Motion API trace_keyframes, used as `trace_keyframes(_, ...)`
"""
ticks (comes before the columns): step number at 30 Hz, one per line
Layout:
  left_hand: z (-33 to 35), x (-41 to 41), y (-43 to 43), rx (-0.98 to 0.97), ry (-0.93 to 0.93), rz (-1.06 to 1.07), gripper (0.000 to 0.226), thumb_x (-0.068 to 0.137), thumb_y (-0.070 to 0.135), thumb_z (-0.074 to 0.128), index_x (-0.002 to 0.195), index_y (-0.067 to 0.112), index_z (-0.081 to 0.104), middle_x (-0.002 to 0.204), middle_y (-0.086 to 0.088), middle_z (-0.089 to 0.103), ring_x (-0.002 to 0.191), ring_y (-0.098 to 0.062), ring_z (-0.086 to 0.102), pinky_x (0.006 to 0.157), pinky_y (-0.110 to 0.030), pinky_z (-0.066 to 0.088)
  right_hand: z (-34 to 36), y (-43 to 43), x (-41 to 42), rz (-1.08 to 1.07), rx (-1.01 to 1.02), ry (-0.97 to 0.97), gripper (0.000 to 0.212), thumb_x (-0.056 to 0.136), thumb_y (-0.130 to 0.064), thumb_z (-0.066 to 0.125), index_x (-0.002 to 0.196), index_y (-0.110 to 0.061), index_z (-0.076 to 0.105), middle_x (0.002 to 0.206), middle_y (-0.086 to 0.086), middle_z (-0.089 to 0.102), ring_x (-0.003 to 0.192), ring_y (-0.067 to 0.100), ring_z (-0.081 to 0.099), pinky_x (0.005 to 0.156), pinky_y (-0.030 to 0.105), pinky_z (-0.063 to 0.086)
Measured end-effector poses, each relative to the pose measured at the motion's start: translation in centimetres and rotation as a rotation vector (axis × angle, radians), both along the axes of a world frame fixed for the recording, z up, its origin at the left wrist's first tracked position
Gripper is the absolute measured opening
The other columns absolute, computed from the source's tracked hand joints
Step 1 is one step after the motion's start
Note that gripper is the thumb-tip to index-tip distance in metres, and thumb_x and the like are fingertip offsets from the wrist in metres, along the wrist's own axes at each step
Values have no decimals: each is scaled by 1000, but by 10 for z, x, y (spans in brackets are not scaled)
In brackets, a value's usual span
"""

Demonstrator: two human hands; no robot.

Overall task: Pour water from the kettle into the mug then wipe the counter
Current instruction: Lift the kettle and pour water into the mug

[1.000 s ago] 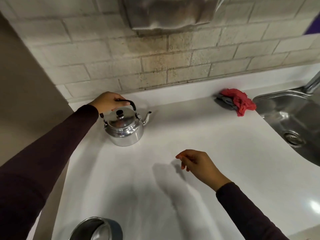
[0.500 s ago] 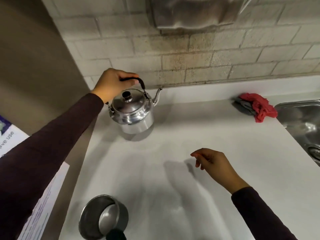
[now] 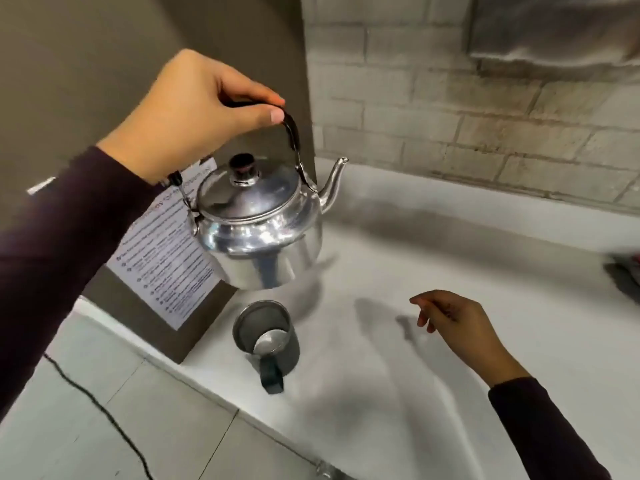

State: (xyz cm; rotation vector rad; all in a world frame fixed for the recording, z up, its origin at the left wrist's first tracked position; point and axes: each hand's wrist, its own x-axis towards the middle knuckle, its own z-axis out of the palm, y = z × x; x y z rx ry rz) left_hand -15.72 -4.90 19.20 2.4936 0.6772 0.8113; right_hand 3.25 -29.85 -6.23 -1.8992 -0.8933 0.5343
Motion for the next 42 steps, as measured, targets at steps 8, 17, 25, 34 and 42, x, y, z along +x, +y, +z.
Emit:
trace_keyframes(8, -15, -104, -30, -23, 135, 265, 17, 71, 42, 71, 88, 43, 69, 48, 27, 63, 48, 9, 53, 45, 3, 33, -10, 28, -18, 204, 13, -12, 25, 91, -14, 56, 83, -33, 71, 71, -9, 69, 56, 7, 60, 56, 6, 42)
trace_keyframes(17, -56, -160, -53, -153, 280, 402, 37, 59, 53, 63, 95, 44, 67, 66, 37, 62, 64, 26, 56, 57, 2, 40, -17, 43, -31, 302, 27, 40, 20, 91, -21, 58, 81, -33, 71, 70, -7, 69, 54, 8, 59, 57, 7, 44)
trace_keyframes(25, -91, -164, -55, -226, 423, 417, 19, 75, 30, 74, 94, 32, 75, 51, 40, 59, 58, 21, 56, 57, 5, 37, -20, 45, -32, 337, 16, 12, 26, 91, -18, 56, 81, -38, 69, 72, -8, 70, 57, 8, 60, 60, 8, 45)
trace_keyframes(34, -97, -154, -47, -207, 541, 370, 19, 77, 31, 72, 96, 30, 76, 78, 21, 69, 64, 27, 53, 58, 8, 33, -20, 45, -32, 339, -7, -3, 28, 92, -15, 55, 82, -37, 68, 73, -11, 69, 61, 6, 61, 61, 7, 45)
trace_keyframes(42, -94, -147, -35, -189, 568, 348, 19, 74, 36, 73, 93, 33, 75, 75, 34, 62, 68, 30, 52, 58, 8, 35, -17, 46, -34, 314, -25, 3, 24, 92, -18, 55, 82, -35, 69, 73, -11, 69, 63, 5, 60, 65, 16, 47)
